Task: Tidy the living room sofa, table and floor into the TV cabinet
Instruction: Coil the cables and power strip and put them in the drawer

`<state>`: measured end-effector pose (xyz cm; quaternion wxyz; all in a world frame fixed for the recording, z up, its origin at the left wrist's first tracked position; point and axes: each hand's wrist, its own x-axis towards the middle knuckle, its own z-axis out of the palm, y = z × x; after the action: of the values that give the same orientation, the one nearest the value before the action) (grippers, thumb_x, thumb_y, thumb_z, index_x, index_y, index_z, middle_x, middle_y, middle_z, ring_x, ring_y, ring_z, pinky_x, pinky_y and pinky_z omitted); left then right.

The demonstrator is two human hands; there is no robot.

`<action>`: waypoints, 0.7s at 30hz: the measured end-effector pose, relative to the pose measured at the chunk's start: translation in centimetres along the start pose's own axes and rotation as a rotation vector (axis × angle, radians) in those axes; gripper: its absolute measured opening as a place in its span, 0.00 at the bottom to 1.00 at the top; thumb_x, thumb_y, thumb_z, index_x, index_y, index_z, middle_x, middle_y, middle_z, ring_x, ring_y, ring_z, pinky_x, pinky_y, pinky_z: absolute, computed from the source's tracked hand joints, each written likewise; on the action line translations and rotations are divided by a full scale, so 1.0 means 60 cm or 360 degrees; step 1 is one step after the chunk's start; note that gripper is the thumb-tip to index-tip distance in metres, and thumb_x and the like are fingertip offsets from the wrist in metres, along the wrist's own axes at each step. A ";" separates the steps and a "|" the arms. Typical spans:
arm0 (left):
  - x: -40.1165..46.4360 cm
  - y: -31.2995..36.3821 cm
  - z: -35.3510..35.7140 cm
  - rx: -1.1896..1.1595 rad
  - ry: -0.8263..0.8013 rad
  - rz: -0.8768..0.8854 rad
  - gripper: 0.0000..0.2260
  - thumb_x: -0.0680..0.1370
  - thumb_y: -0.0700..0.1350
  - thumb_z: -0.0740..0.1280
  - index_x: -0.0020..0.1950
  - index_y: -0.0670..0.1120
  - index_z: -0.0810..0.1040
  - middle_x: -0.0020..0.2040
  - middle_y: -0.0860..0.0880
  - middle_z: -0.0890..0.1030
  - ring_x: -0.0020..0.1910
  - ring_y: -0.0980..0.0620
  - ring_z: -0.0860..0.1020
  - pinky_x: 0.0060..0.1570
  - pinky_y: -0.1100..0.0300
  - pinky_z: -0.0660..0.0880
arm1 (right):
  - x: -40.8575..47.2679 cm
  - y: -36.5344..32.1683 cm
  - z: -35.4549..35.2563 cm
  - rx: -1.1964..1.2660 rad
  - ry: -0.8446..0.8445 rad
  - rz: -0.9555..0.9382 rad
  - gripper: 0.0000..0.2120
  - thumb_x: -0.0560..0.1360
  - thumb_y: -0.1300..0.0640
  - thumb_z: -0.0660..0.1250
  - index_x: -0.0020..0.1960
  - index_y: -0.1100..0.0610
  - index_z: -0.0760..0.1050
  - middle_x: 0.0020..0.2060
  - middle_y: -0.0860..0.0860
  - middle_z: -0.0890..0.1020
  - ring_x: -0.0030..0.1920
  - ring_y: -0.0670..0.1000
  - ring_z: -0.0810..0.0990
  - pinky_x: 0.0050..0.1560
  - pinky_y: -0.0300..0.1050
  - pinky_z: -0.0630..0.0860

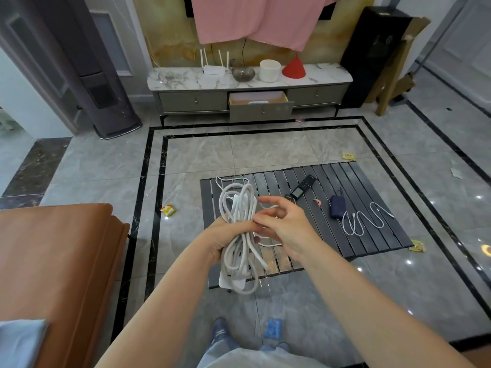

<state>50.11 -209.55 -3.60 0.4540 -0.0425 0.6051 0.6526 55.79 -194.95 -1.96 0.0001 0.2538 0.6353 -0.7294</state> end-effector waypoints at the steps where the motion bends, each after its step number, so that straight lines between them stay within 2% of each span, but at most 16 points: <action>1: 0.001 0.002 0.000 0.0032 -0.0011 0.0040 0.18 0.67 0.38 0.79 0.54 0.37 0.83 0.44 0.37 0.83 0.41 0.44 0.83 0.51 0.48 0.82 | -0.001 0.001 -0.001 -0.0051 -0.0016 -0.0017 0.18 0.70 0.69 0.75 0.55 0.53 0.79 0.43 0.56 0.84 0.50 0.56 0.85 0.51 0.55 0.83; 4: -0.004 0.007 -0.001 0.0046 -0.0030 0.0130 0.15 0.69 0.37 0.77 0.54 0.37 0.83 0.45 0.37 0.82 0.43 0.43 0.82 0.53 0.47 0.81 | -0.001 -0.005 -0.014 -0.0284 -0.0119 -0.0123 0.15 0.68 0.59 0.77 0.53 0.49 0.82 0.44 0.53 0.87 0.54 0.53 0.85 0.58 0.57 0.79; 6: -0.007 0.009 -0.003 0.0084 -0.0005 0.0151 0.10 0.70 0.35 0.75 0.51 0.40 0.84 0.47 0.36 0.83 0.44 0.41 0.83 0.55 0.42 0.80 | -0.001 -0.021 -0.021 -0.0439 -0.0191 -0.0212 0.10 0.71 0.57 0.74 0.51 0.50 0.84 0.43 0.51 0.87 0.51 0.51 0.85 0.56 0.53 0.80; 7: -0.009 0.008 -0.005 0.0104 -0.0012 0.0145 0.09 0.70 0.35 0.74 0.50 0.41 0.85 0.48 0.36 0.84 0.45 0.40 0.83 0.56 0.40 0.79 | 0.000 -0.030 -0.023 -0.0477 -0.0168 -0.0260 0.07 0.73 0.59 0.72 0.50 0.51 0.84 0.42 0.51 0.87 0.48 0.50 0.86 0.52 0.48 0.81; 9: -0.017 0.008 -0.002 0.0104 -0.0086 0.0118 0.10 0.74 0.33 0.69 0.55 0.39 0.82 0.53 0.39 0.85 0.48 0.41 0.84 0.52 0.44 0.81 | 0.009 -0.040 -0.029 -0.0500 0.0033 -0.0363 0.07 0.76 0.63 0.69 0.48 0.53 0.84 0.39 0.50 0.87 0.42 0.49 0.86 0.44 0.42 0.80; 10: -0.019 0.008 0.000 0.0074 -0.0134 0.0107 0.12 0.75 0.32 0.67 0.58 0.37 0.79 0.54 0.40 0.84 0.48 0.42 0.84 0.49 0.47 0.82 | 0.020 -0.035 -0.038 -0.0567 0.0165 -0.0403 0.08 0.76 0.64 0.68 0.47 0.53 0.83 0.41 0.49 0.87 0.43 0.48 0.86 0.45 0.40 0.80; 12: -0.025 0.008 0.003 -0.0015 -0.0233 0.0092 0.17 0.74 0.33 0.66 0.63 0.34 0.76 0.56 0.40 0.84 0.46 0.45 0.84 0.44 0.52 0.82 | 0.039 -0.018 -0.052 -0.0807 0.0223 -0.0345 0.13 0.77 0.63 0.64 0.53 0.50 0.82 0.51 0.45 0.85 0.54 0.44 0.82 0.57 0.41 0.76; 14: -0.030 0.009 0.001 -0.0109 -0.0289 0.0068 0.23 0.71 0.36 0.67 0.65 0.34 0.74 0.57 0.40 0.83 0.46 0.46 0.84 0.44 0.53 0.82 | 0.053 0.010 -0.061 -0.0919 0.0025 -0.0089 0.16 0.79 0.58 0.61 0.62 0.46 0.79 0.61 0.44 0.81 0.63 0.46 0.76 0.65 0.44 0.69; 16: -0.031 0.009 -0.006 -0.0190 -0.0320 0.0069 0.24 0.70 0.38 0.67 0.66 0.35 0.75 0.58 0.41 0.83 0.47 0.47 0.84 0.45 0.54 0.82 | 0.054 0.034 -0.064 -0.0855 -0.0160 0.0089 0.15 0.80 0.50 0.60 0.64 0.44 0.78 0.63 0.44 0.79 0.66 0.46 0.74 0.67 0.48 0.66; 19: -0.037 0.009 -0.020 -0.0437 -0.0410 0.0023 0.25 0.66 0.38 0.68 0.63 0.36 0.78 0.47 0.40 0.84 0.41 0.47 0.83 0.41 0.56 0.81 | 0.043 0.062 -0.065 -0.0888 -0.0273 0.0029 0.13 0.81 0.43 0.58 0.59 0.41 0.79 0.59 0.38 0.80 0.62 0.41 0.75 0.63 0.45 0.68; 21: -0.035 0.010 -0.033 -0.0644 -0.0518 0.0024 0.27 0.62 0.38 0.73 0.61 0.36 0.80 0.42 0.40 0.82 0.39 0.46 0.82 0.41 0.55 0.81 | 0.034 0.071 -0.069 -0.0952 -0.0246 -0.0047 0.13 0.82 0.44 0.57 0.53 0.44 0.79 0.50 0.40 0.82 0.54 0.45 0.79 0.59 0.48 0.72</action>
<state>50.00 -212.24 -2.39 0.5227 -0.0225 0.3815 0.7621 56.94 -191.28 -6.94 0.1125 0.1770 0.8235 -0.5272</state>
